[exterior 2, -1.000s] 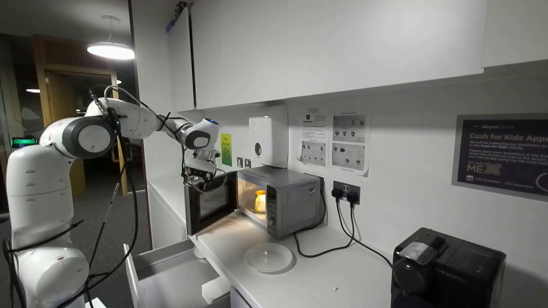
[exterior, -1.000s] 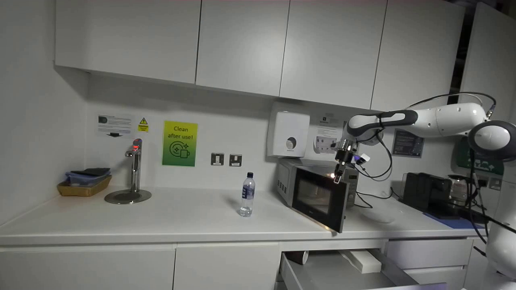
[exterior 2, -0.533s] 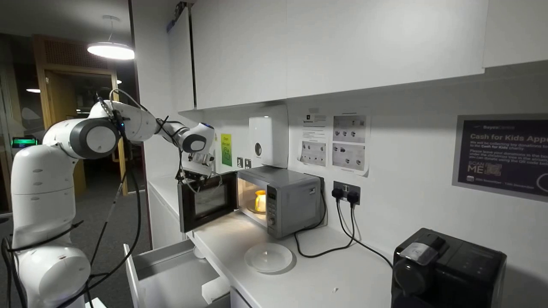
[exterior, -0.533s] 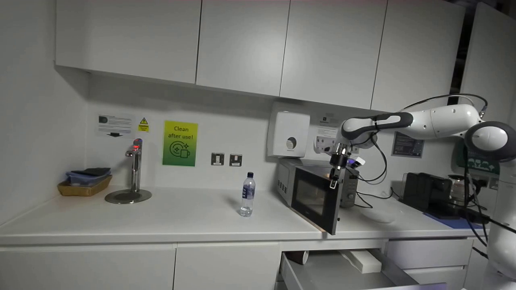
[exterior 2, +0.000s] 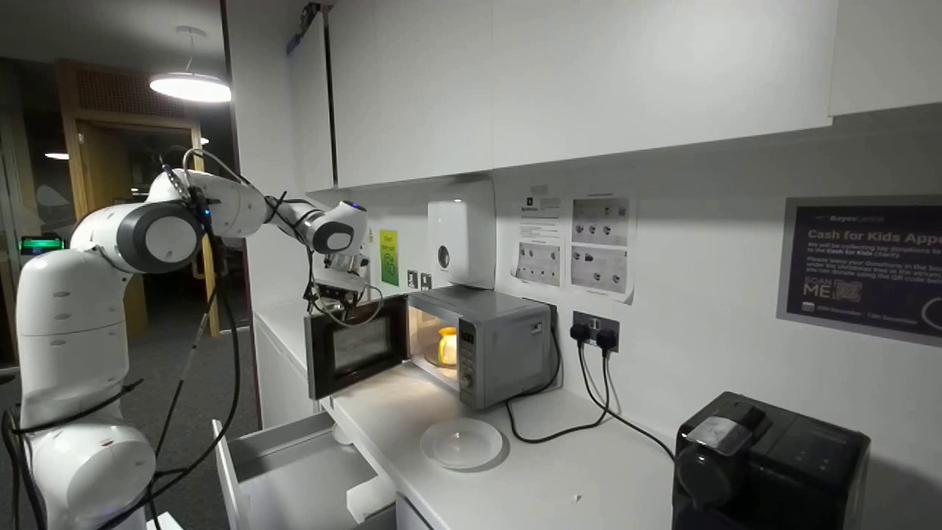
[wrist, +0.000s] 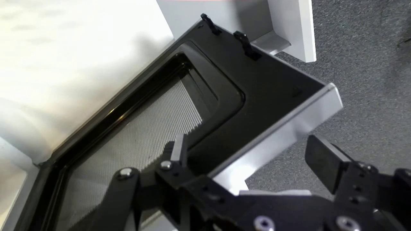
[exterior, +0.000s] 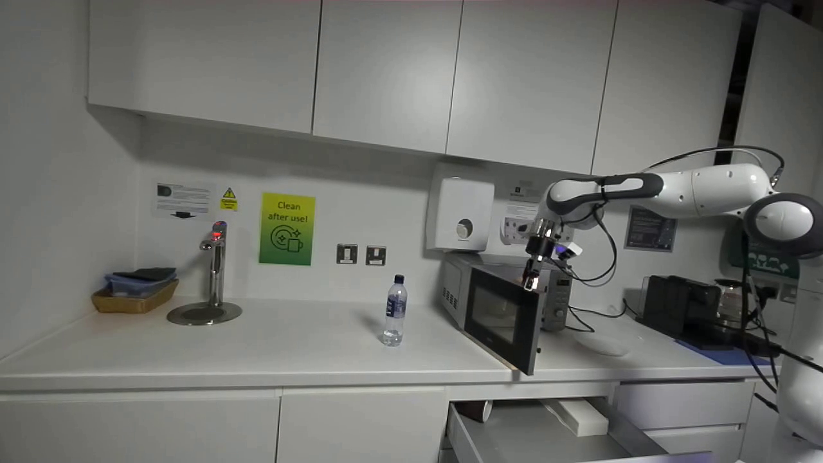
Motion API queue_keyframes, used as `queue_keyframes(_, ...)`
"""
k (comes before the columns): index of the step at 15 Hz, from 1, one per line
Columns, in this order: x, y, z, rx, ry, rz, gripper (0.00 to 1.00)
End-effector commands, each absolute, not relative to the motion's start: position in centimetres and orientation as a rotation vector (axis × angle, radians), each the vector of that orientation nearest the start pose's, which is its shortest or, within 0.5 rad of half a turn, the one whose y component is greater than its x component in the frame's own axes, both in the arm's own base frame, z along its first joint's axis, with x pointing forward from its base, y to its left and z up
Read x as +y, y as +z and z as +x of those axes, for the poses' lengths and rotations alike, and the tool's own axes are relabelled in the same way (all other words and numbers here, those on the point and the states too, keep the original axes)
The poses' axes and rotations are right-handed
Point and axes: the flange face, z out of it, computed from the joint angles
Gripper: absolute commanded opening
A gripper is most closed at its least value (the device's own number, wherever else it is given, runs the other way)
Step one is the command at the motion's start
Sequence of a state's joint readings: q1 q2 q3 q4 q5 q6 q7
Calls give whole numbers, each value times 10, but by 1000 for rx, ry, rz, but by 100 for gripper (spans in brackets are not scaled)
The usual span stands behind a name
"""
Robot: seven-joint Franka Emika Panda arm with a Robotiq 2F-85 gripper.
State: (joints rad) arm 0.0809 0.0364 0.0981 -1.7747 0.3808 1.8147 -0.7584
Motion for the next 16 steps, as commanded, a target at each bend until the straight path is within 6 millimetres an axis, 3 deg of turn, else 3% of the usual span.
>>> queue_keyframes(1,128,581,553,-1142,-255,-2535,100)
queue_keyframes(5,103,624,546,-988,-389,-2662,100)
queue_keyframes(8,59,655,537,-778,-444,-2771,100)
queue_keyframes(10,30,661,532,-642,-467,-2841,100)
queue_keyframes(13,-21,652,528,-434,-453,-2959,100)
queue_keyframes(16,-63,623,527,-236,-345,-3058,100)
